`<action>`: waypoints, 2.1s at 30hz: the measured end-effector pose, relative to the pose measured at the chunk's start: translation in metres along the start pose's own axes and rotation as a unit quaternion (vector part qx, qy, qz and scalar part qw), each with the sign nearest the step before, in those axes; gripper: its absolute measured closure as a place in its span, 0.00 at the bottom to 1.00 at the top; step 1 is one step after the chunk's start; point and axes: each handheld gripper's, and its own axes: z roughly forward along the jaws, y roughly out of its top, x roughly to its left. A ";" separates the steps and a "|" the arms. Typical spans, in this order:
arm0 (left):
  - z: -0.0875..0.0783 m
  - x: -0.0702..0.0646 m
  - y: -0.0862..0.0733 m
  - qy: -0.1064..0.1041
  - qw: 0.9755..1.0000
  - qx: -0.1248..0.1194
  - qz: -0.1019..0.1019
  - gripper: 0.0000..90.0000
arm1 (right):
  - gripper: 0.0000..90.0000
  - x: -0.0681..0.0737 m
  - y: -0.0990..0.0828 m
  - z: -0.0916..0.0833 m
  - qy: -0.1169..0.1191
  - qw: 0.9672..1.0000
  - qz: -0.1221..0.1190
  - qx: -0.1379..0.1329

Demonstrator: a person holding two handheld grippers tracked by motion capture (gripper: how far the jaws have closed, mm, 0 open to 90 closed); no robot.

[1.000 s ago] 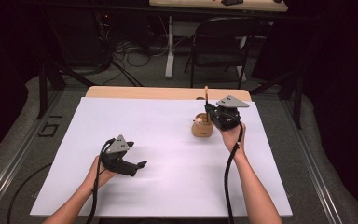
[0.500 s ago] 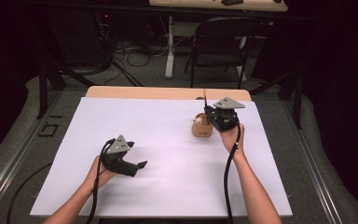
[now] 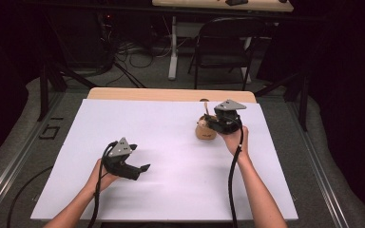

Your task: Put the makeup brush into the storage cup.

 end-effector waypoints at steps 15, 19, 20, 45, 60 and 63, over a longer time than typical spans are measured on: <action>-0.001 0.002 0.001 0.007 1.000 -0.004 0.003 0.10 | 0.03 0.005 -0.007 -0.014 0.044 0.999 0.023 0.008; -0.001 0.003 0.001 0.007 1.000 -0.008 -0.001 0.10 | 0.00 0.004 -0.009 -0.020 0.056 0.998 0.028 -0.003; -0.001 0.004 0.001 0.008 1.000 -0.008 -0.002 0.10 | 0.00 0.005 -0.009 -0.021 0.058 0.998 0.029 -0.006; -0.011 0.001 0.000 0.012 0.999 -0.050 -0.011 0.01 | 0.00 0.036 -0.035 -0.053 0.084 0.996 0.002 -0.032; -0.016 -0.002 -0.008 0.017 0.997 -0.069 -0.008 0.00 | 0.00 0.051 -0.058 -0.073 0.083 0.995 -0.011 -0.056; -0.020 -0.002 -0.012 0.020 0.997 -0.070 -0.012 0.00 | 0.00 0.055 -0.064 -0.077 0.083 0.995 -0.016 -0.059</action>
